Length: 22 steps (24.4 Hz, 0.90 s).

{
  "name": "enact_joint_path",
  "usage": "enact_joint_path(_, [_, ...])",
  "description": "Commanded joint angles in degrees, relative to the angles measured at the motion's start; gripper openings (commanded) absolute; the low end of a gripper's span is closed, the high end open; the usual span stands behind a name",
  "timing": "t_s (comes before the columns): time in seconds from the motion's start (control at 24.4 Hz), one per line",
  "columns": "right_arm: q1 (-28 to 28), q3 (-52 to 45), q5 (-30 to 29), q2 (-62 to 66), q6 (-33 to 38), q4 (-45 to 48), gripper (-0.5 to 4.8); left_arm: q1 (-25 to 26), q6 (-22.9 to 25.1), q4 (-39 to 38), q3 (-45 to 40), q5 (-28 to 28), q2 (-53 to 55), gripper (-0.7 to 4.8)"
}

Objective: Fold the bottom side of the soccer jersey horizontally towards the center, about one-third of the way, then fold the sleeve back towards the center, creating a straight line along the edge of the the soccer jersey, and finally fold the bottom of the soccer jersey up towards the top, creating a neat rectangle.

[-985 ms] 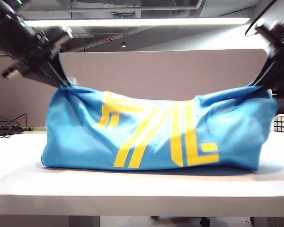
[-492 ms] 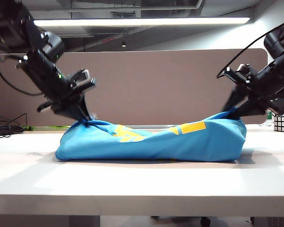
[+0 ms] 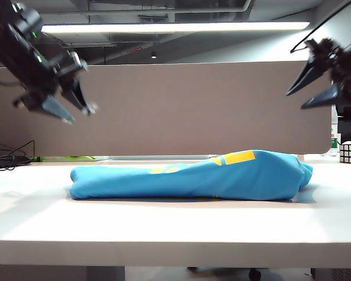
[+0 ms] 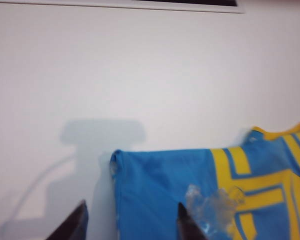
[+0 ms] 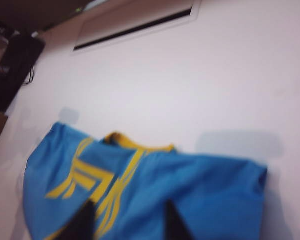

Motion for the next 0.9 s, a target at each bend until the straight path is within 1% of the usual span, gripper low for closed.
enact_joint_path(0.04, [-0.1, -3.5, -0.8, -7.5, -3.8, -2.6, 0.77, 1.3, 3.1, -5.0, -0.4, 1.8, -6.4, 1.42])
enact_joint_path(0.16, [-0.1, -8.7, -0.3, -15.9, -4.5, -2.3, -0.03, 1.7, 4.3, -7.7, -2.4, 4.0, -13.0, 1.35])
enact_joint_path(0.21, [0.0, -11.4, 0.6, -20.1, -4.7, -2.2, -0.06, 1.8, 5.0, -8.4, -4.0, 4.5, -16.1, 0.91])
enact_joint_path(0.25, [0.0, -14.4, 2.0, -25.2, -4.7, -1.9, -0.06, 1.8, 5.8, -9.0, -6.4, 4.5, -20.0, 0.31])
enact_joint_path(0.29, [0.0, -16.8, 3.5, -29.6, -4.7, -1.9, -0.06, 1.8, 6.5, -9.3, -9.0, 4.5, -23.6, -0.09])
enact_joint_path(0.41, [-0.1, -24.0, 8.5, -43.8, -7.5, -2.0, -0.06, 1.6, 6.5, -8.9, -20.0, 4.0, -36.4, -0.06])
enact_joint_path(0.49, [-0.1, -28.2, 11.5, -51.5, -9.4, -2.1, -0.06, 1.6, 6.0, -8.0, -27.6, 2.3, -44.7, -0.06])
enact_joint_path(0.53, [-0.1, -29.4, 12.2, -53.3, -10.0, -2.2, -0.06, 1.6, 5.6, -7.2, -30.0, 1.6, -47.1, -0.06])
enact_joint_path(0.57, [-0.1, -32.4, 13.1, -57.6, -10.5, -2.5, -0.06, 1.6, 3.8, -4.9, -35.5, 0.0, -52.6, -0.06])
enact_joint_path(0.62, [-0.1, -35.5, 13.8, -61.3, -10.5, -2.6, -0.06, 1.6, 1.4, -2.1, -40.4, -0.3, -57.5, -0.06])
enact_joint_path(0.82, [0.0, -43.6, 13.9, -70.5, -10.5, -2.7, -0.06, 1.6, -4.5, 3.6, -52.9, -0.3, -71.6, -0.06])
enact_joint_path(0.9, [0.0, -47.8, 14.2, -76.6, -10.4, -2.8, -0.06, 1.6, -6.0, 4.0, -58.1, -2.8, -80.0, -0.06])
